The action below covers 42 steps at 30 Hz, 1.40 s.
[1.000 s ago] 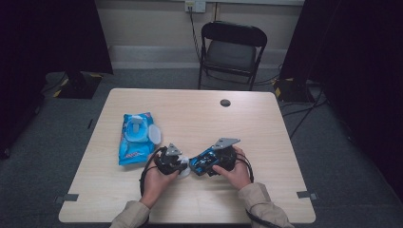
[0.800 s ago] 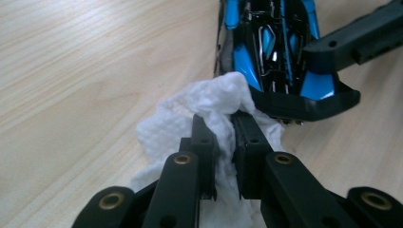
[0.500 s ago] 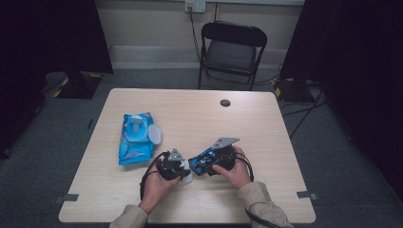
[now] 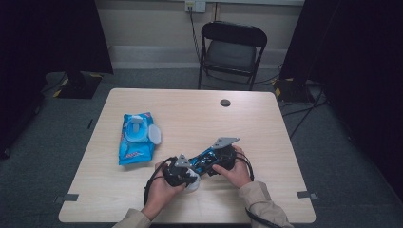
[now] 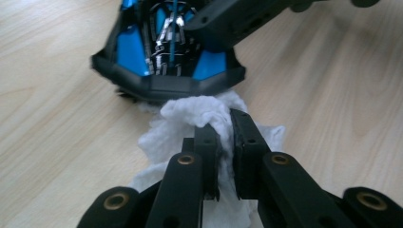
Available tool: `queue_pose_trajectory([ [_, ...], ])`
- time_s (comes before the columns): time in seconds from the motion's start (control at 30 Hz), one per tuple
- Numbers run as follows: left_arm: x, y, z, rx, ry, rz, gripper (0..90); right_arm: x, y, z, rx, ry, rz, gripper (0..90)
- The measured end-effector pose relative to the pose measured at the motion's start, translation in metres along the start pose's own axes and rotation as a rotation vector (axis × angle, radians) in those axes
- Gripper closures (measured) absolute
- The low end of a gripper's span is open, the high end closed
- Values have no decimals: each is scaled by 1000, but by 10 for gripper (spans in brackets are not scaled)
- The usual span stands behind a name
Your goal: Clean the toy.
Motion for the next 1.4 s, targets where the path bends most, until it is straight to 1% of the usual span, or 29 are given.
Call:
queue_pose_trajectory([
  [0.03, 0, 0, 1, 5, -5, -2, 828, 0, 0, 0, 0, 0, 0, 31],
  [0.1, 1, 0, 2, -3, -15, 7, 828, 0, 0, 0, 0, 0, -1, 31],
  [0.13, 2, 1, 3, 3, -18, 6, 828, 0, 0, 0, 0, 0, 0, 31],
  [0.2, 3, 1, 6, 6, -23, 5, 828, 0, 0, 0, -2, 1, -1, 32],
  [0.27, 4, 2, 10, 8, -37, 8, 828, 0, 0, 0, -2, 1, -1, 32],
  [0.3, 5, 3, 11, 16, -35, 5, 827, 0, 0, 0, -2, 1, -1, 32],
  [0.33, 5, 3, 11, 16, -35, 5, 828, 0, 0, 0, -2, 1, -1, 32],
  [0.37, 6, 3, 14, 24, -45, 1, 828, 0, 0, 0, -1, 1, -1, 32],
  [0.47, 7, 4, 17, 34, -48, 3, 827, 0, 0, 0, -2, 1, -1, 32],
  [0.5, 5, 5, 19, 30, -61, 5, 827, 0, 0, 0, -2, 2, -2, 32],
  [0.63, 2, 10, 22, 32, -70, 10, 827, 0, 0, 0, -2, 1, -1, 32],
  [0.73, -3, 15, 27, 44, -86, 24, 828, 0, 0, 0, -2, 1, -4, 32],
  [0.77, -8, 20, 29, 52, -84, 36, 828, 0, 1, 0, -3, 1, -5, 32],
  [0.83, -10, 22, 30, 59, -80, 39, 828, 0, 1, 0, -3, 1, -5, 32],
  [0.87, -16, 27, 28, 58, -75, 49, 828, 0, 1, 0, -2, 1, -5, 32],
  [0.93, -19, 28, 26, 54, -75, 55, 828, 0, 1, 0, -1, 1, -4, 32],
  [0.97, -25, 30, 20, 44, -65, 61, 828, 0, 1, 0, 0, 0, -5, 32],
  [1.0, -25, 30, 20, 44, -65, 61, 828, 0, 1, 0, 0, 0, -5, 32],
  [1.03, -30, 32, 13, 23, -56, 80, 828, 0, 1, 0, -1, 1, -5, 32],
  [1.07, -30, 32, 13, 23, -56, 80, 828, 0, 1, 0, -1, 1, -5, 32],
  [1.2, -44, 37, -5, -8, -15, 124, 828, 0, 0, 0, -1, 0, -3, 32],
  [1.23, -50, 38, -17, -30, 7, 145, 828, 0, 0, 0, -2, 1, -3, 32],
  [1.3, -53, 38, -30, -47, 44, 153, 828, 0, 1, 0, -4, 1, -6, 32],
  [1.33, -53, 38, -30, -47, 44, 153, 828, 0, 1, 0, -4, 1, -6, 32],
  [1.37, -53, 37, -35, -65, 51, 153, 828, 0, 1, 0, -3, 2, -6, 32],
  [1.4, -53, 35, -41, -73, 69, 152, 828, 0, 1, 0, -3, 1, -6, 32],
])
Point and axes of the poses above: each handheld gripper's, and its own axes: x roughly forward along the jaws, y roughly out of its top, z roughly to its right, the point moved 6 cm from there along x, roughly forward along the jaws, and after that the axes turned 1 degree about y, right-handed, at the moved point
